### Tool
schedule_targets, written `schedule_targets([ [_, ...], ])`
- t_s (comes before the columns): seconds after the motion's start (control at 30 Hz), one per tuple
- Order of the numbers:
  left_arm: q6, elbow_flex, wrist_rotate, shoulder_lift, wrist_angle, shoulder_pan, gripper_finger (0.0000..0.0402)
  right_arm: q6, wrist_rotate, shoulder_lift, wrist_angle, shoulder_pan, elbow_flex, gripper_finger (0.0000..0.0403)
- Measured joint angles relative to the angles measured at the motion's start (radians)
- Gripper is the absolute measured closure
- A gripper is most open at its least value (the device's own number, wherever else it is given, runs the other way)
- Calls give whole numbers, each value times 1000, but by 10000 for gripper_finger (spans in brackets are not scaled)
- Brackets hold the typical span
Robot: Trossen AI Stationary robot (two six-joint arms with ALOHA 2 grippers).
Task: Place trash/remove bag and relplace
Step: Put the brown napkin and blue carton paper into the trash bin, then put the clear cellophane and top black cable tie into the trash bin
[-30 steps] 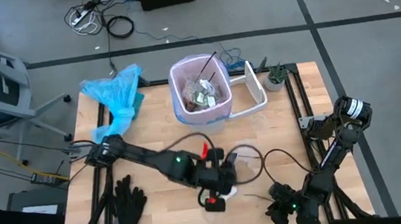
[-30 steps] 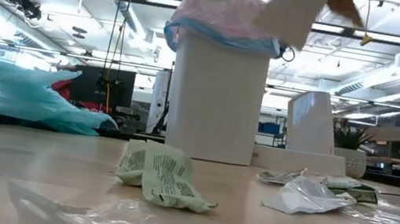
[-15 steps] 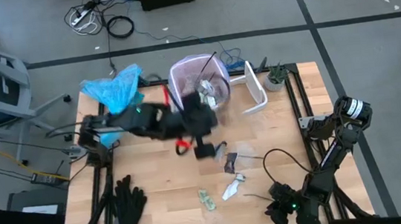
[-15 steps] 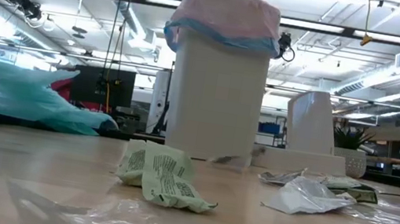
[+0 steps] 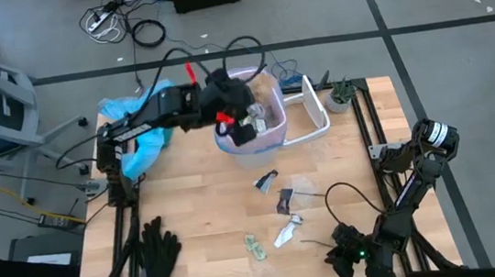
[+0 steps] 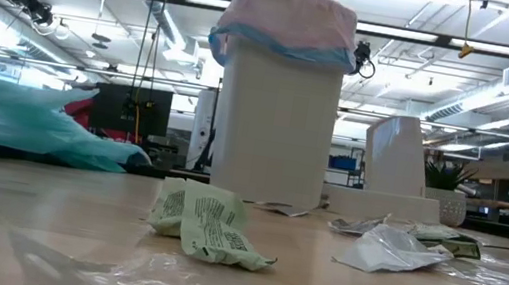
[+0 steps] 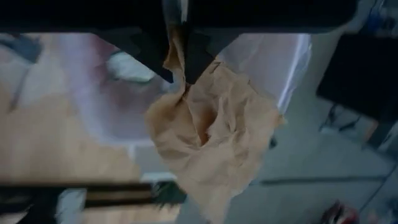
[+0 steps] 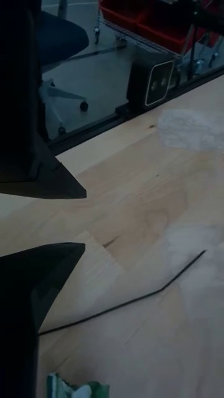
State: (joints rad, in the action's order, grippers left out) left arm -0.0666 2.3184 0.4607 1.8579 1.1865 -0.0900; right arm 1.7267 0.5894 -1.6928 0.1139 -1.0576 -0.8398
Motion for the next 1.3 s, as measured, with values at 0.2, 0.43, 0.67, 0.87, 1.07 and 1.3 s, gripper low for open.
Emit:
schedule_targets([
  [0.2, 44, 0, -64, 0, 120, -78, 309, 7, 44, 0, 1, 6, 0, 292],
  [0.43, 18, 0, -102, 0, 127, -100, 260, -1, 46, 0, 17, 40, 0, 292],
  [0.67, -28, 0, -104, 0, 95, -100, 248, -2, 45, 0, 23, 82, 0, 292],
  [0.87, 73, 0, -176, -15, 108, -93, 249, -141, 19, 0, 23, 139, 0, 292],
  [1.07, 132, 0, -276, -28, 166, 9, 249, -347, -21, 0, 22, 226, 0, 292],
  [1.3, 221, 0, -189, -27, 248, 192, 249, -557, -257, 0, 14, 386, 0, 292],
])
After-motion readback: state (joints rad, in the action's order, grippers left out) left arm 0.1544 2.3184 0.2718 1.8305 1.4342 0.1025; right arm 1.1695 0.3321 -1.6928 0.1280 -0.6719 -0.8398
